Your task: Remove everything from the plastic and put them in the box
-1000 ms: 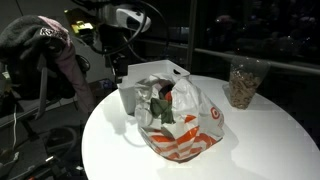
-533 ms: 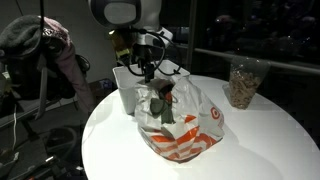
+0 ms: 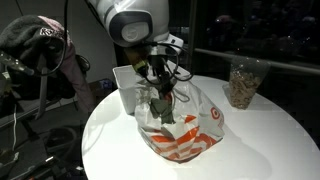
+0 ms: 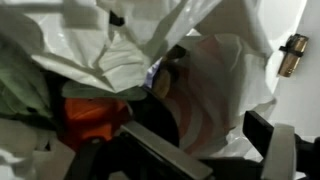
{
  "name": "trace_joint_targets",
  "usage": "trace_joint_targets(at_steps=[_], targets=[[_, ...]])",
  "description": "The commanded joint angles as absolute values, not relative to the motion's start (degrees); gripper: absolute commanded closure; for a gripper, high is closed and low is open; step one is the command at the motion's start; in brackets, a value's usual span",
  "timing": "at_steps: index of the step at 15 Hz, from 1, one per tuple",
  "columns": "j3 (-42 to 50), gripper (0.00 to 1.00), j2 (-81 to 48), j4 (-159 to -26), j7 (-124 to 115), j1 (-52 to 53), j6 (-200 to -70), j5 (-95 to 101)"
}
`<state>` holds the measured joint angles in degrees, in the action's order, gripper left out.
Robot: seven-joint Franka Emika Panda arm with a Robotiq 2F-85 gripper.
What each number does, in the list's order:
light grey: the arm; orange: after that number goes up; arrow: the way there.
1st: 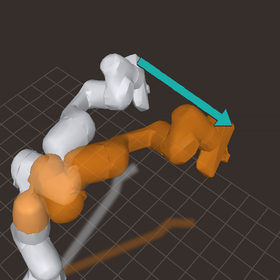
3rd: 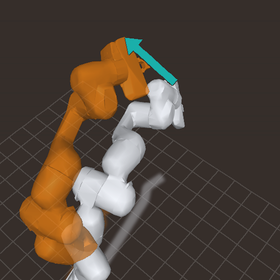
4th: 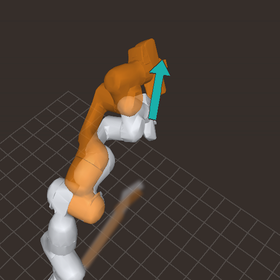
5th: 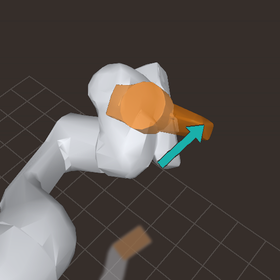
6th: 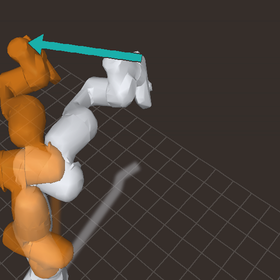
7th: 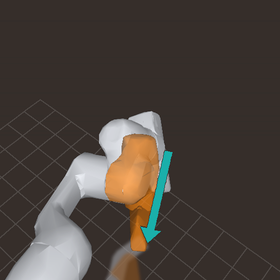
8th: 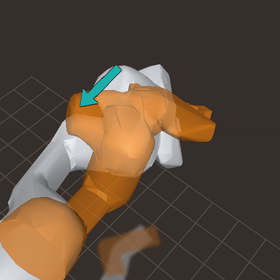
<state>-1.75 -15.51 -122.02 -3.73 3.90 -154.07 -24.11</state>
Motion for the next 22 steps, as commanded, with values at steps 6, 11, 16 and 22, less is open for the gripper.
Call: trace_joint_targets(at_steps=[6, 11, 16, 22], targets=[[0.26, 0.00, -19.77, -121.67, -8.47, 2.46, -160.36, -15.45], [0.94, 0.00, -21.02, -121.81, -10.39, 4.51, -159.13, -8.53], [8.61, 0.34, -23.44, -120.68, -20.09, 10.45, -159.95, 5.60], [7.35, 0.82, -21.57, -120.65, -24.22, 9.87, -155.23, 3.39]])
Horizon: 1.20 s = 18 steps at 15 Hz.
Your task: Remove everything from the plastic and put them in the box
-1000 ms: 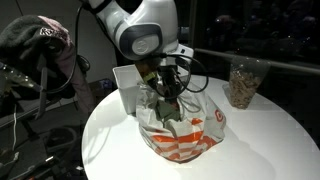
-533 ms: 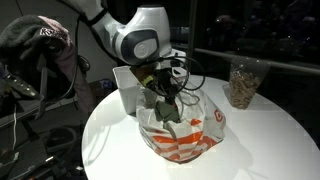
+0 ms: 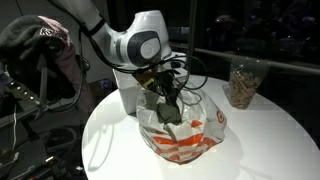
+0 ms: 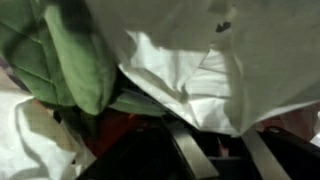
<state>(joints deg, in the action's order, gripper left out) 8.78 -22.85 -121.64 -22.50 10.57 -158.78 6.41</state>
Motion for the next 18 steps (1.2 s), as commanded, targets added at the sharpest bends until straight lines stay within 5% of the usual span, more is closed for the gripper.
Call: trace_joint_targets(at_steps=[1, 4, 18], targets=[[5.98, 0.88, -21.03, -120.60, -23.55, 8.82, -153.70, 1.14], [3.68, 1.00, -19.09, -119.68, -22.70, 6.88, -147.38, -4.34], [-3.16, 0.97, -6.27, -117.06, 1.43, -0.54, -124.73, -35.64]])
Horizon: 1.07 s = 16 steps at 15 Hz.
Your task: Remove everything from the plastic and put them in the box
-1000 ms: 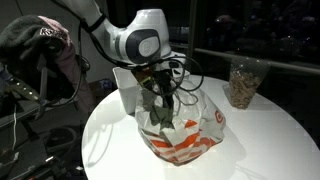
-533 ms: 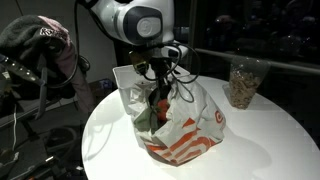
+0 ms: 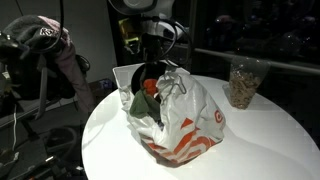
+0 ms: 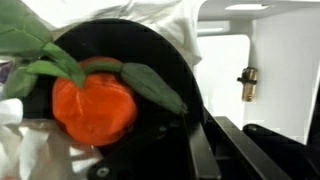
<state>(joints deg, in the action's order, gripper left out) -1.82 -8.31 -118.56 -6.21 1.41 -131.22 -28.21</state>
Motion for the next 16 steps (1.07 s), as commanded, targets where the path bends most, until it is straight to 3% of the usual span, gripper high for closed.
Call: trace_joint_targets(at_steps=[1, 9, 16], targets=[[-3.07, 0.97, -5.99, -116.56, 3.93, -0.69, -122.20, -38.14], [-1.69, 0.97, -5.42, -110.65, 10.44, -0.80, -99.89, -44.60], [-5.19, 0.96, -4.10, -107.80, 6.64, 4.88, -104.71, -29.62]])
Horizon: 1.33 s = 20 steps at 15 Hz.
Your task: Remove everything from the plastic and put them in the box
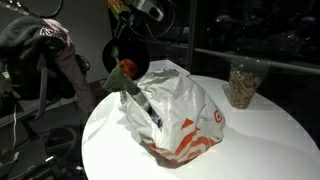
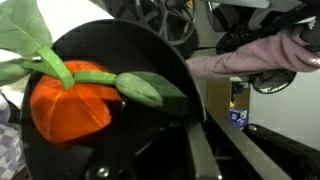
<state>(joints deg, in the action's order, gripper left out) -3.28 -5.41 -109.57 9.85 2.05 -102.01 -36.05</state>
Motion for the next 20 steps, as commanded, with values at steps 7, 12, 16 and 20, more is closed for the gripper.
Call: trace_joint_targets(at_steps=[7, 12, 16, 20], targets=[[-11.36, 0.95, -5.18, -103.46, -2.96, 12.83, -110.30, -7.39], [-14.04, 0.95, -10.29, -98.53, -7.99, 17.53, -110.51, 11.68], [-13.66, 0.95, -17.58, -93.31, -11.01, 20.81, -112.10, 23.23], [-12.25, 0.95, -25.64, -87.27, -10.59, 23.25, -112.78, 27.98]])
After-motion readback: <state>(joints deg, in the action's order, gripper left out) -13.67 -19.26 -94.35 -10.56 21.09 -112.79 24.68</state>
